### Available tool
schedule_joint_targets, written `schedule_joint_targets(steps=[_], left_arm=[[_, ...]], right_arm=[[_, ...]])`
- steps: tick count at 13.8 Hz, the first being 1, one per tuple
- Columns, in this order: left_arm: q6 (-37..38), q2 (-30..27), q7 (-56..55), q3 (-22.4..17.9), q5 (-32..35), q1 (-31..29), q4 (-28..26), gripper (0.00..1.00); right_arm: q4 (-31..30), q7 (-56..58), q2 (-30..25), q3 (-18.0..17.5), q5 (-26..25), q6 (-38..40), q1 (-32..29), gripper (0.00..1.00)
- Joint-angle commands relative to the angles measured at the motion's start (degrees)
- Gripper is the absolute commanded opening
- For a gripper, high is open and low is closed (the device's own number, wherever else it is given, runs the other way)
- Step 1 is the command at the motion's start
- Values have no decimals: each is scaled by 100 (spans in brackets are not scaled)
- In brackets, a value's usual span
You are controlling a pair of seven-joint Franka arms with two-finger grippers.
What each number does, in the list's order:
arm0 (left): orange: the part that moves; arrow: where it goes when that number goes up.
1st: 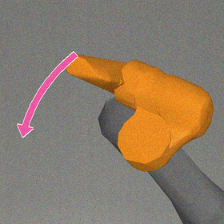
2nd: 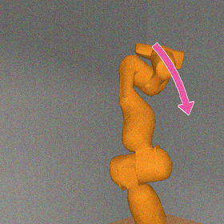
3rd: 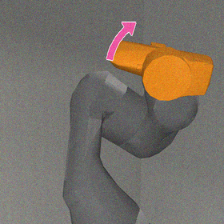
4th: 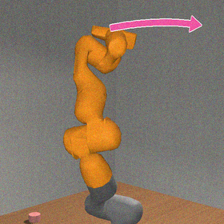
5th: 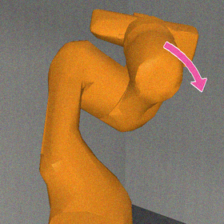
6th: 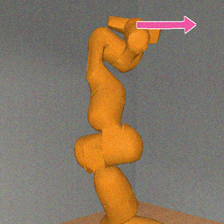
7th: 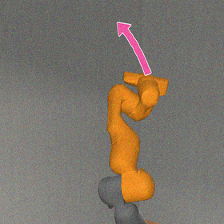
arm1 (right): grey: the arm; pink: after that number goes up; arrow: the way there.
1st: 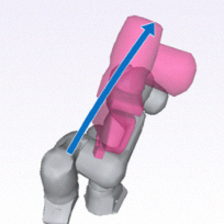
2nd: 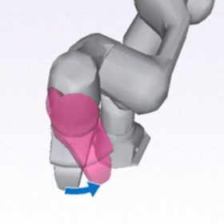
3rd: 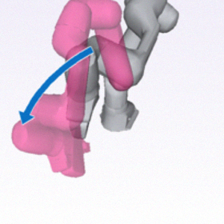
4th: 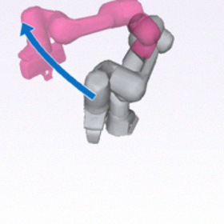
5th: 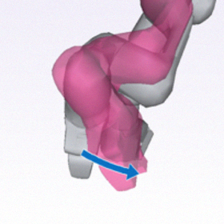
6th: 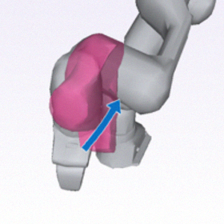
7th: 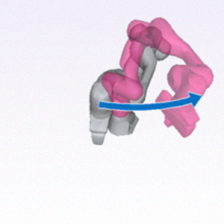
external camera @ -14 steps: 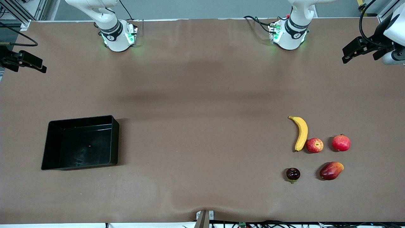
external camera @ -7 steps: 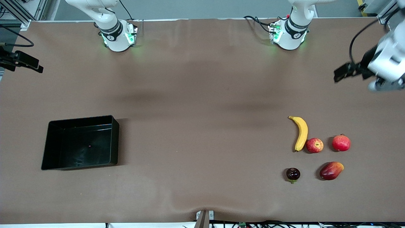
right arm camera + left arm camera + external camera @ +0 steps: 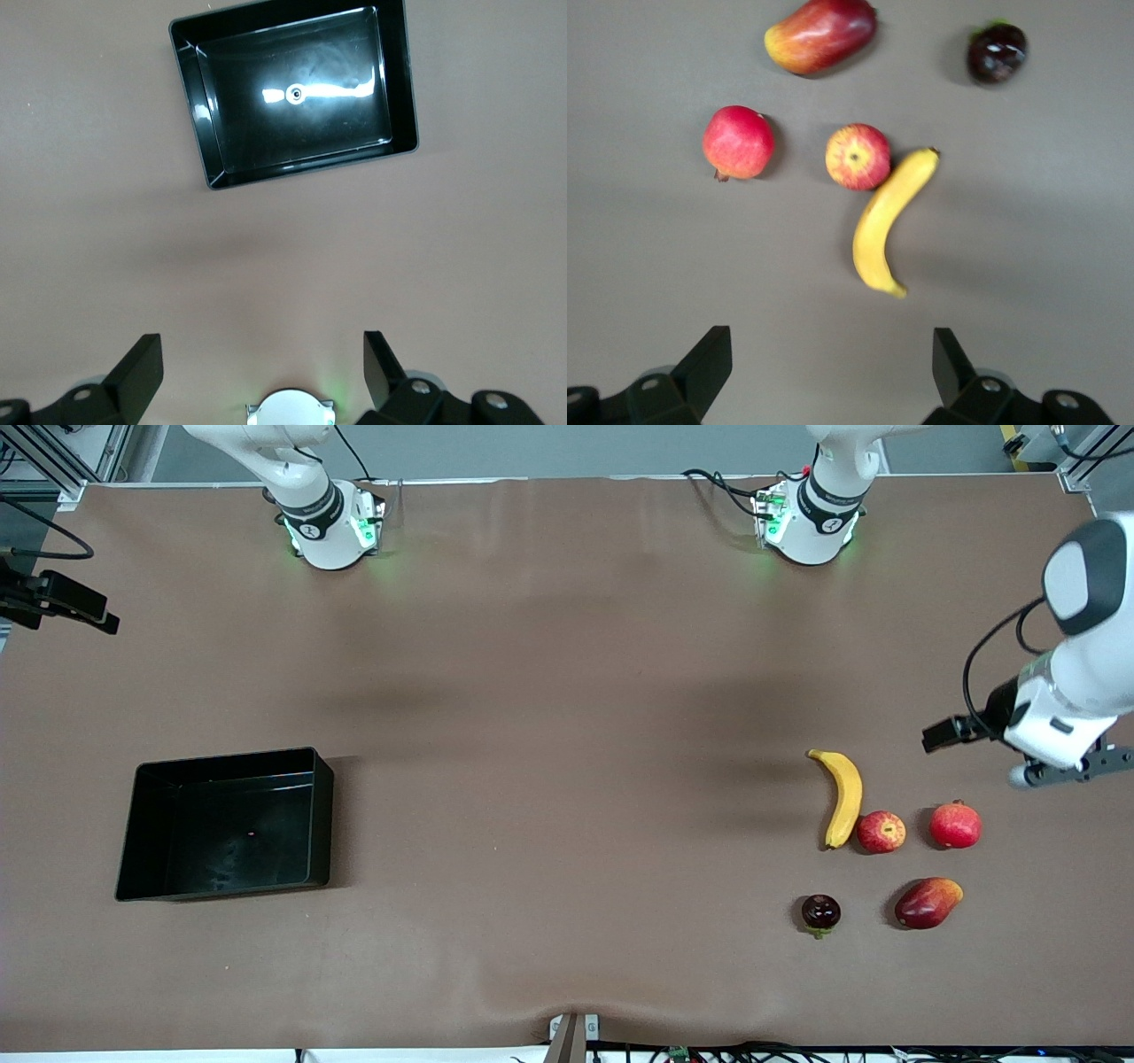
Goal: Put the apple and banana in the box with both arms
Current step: 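Reach the left gripper down to the red-yellow apple beside the banana, then grasp the apple with the left gripper while the right gripper reaches the tray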
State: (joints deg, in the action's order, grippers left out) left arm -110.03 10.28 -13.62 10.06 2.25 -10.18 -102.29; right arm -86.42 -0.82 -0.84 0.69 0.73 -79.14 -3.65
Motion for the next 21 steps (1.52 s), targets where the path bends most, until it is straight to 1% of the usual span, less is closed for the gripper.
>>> schedule_joint_targets(steps=[1,4,7,8,13,15,16,18,21], left_arm=[[-317,368,-858,22,74,-10,25,100],[-624,773,-1976,22,83,-80,25,100],[-1098,1203,-3038,22,83,-186,43,100],[-1274,1326,-3216,14,83,-177,34,100],[-1924,1749,-3920,22,109,-2,148,100],[-2398,2038,-4113,22,284,113,157,100],[-2566,2135,-4253,22,494,113,157,100],[-2603,2276,-4395,22,1003,113,148,100],[-2594,2391,-4404,22,1207,61,104,100]], right_arm=[[-111,-6,153,-52,-47,-302,-126,100],[-331,91,320,-52,-55,-856,-135,100],[-349,328,497,-52,-55,-1120,-258,100],[-349,328,514,-52,-55,-1164,-276,100],[-358,372,681,-52,-55,-1296,-355,100],[-402,469,769,-52,-47,-1436,-416,100],[-419,495,830,-52,-55,-1576,-460,100],[-498,566,1006,-52,-55,-1919,-469,100],[-499,705,1418,-52,-55,-2367,-636,100]])
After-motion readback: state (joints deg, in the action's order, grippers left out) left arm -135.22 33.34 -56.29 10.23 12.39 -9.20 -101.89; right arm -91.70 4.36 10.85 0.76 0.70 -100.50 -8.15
